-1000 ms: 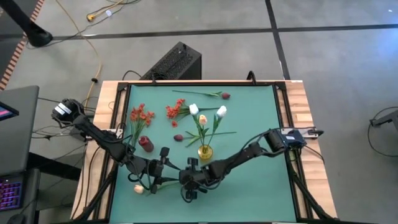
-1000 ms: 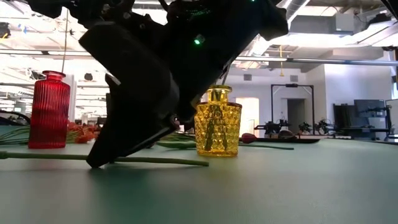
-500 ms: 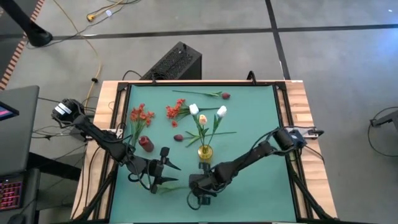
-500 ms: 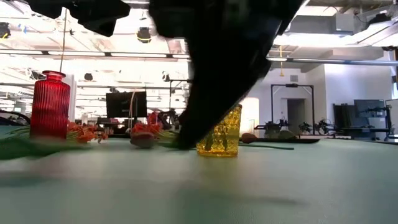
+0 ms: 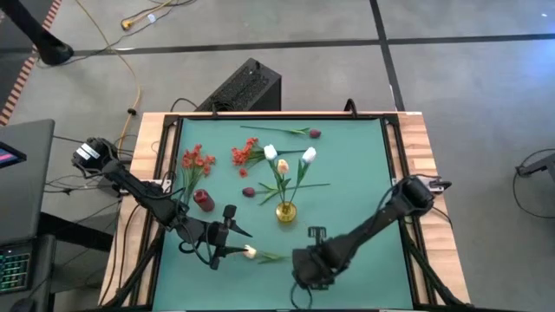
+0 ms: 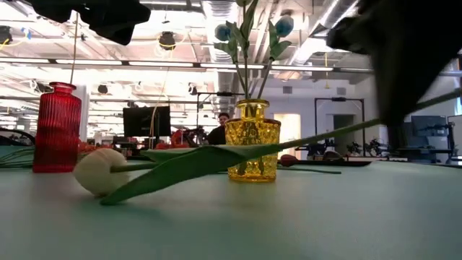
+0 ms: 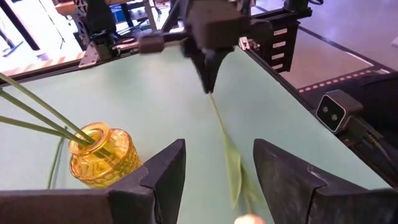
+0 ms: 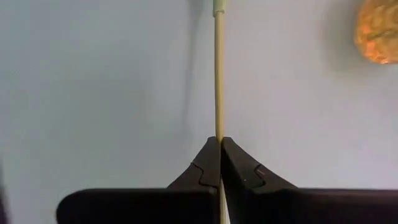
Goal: Sort flowers into vase by color
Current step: Put the yellow flower into the yellow vase
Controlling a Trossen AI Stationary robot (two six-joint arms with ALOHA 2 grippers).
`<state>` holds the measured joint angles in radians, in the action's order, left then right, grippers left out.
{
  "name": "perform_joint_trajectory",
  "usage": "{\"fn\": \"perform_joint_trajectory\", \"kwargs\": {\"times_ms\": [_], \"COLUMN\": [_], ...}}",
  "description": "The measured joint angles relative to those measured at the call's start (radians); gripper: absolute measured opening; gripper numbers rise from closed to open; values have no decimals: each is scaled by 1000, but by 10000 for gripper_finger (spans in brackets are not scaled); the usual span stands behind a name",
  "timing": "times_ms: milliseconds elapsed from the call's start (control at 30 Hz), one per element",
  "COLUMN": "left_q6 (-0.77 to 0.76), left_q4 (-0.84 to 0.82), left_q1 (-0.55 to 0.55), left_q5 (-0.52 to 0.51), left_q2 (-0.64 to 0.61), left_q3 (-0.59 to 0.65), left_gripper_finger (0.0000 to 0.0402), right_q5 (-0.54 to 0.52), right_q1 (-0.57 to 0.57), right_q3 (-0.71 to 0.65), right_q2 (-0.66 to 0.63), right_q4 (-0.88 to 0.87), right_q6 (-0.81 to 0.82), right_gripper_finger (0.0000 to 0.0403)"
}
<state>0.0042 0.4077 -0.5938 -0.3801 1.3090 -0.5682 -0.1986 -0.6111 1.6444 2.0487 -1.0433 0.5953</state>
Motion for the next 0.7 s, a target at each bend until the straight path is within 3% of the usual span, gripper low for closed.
{"fn": "perform_joint_trajectory", "kwargs": {"times_ms": [367,567,700], "left_q6": [-27,-35,-35], "left_q4": [15,34,35], "left_q1": [0,0,0], "left_q5": [0,0,0], "left_q2": [0,0,0], "left_q3": [0,0,0], "left_gripper_finger": [178,178,178], "right_q5": [-10,17,-40], "right_q1": [-70,-67,-55], "right_q3": [-113,-113,-113], "right_q2": [1,1,1], "right_q4": [-28,-14,39], "right_q6": [279,266,238], "right_gripper_finger": [58,100,145]}}
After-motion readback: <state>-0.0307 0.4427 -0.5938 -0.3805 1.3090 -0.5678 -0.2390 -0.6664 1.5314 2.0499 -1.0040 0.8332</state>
